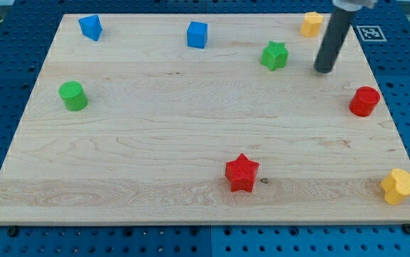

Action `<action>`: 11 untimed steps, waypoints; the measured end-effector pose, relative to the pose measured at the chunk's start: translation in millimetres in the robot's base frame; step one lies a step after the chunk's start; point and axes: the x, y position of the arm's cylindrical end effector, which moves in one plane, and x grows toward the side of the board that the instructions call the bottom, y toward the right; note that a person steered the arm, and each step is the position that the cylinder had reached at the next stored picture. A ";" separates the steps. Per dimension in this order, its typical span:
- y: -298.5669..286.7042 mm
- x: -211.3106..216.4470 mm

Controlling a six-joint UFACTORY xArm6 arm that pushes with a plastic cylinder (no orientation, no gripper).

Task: Move the green star towards the bottom left side of the board

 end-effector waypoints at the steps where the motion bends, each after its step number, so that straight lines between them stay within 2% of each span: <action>1: -6.0 -21.9; 2: -45.9 -30.1; 4: -161.4 21.7; 5: -134.2 13.9; 6: -94.9 -21.9; 7: -121.7 -31.2; 9: -246.9 30.1; 11: -259.6 29.9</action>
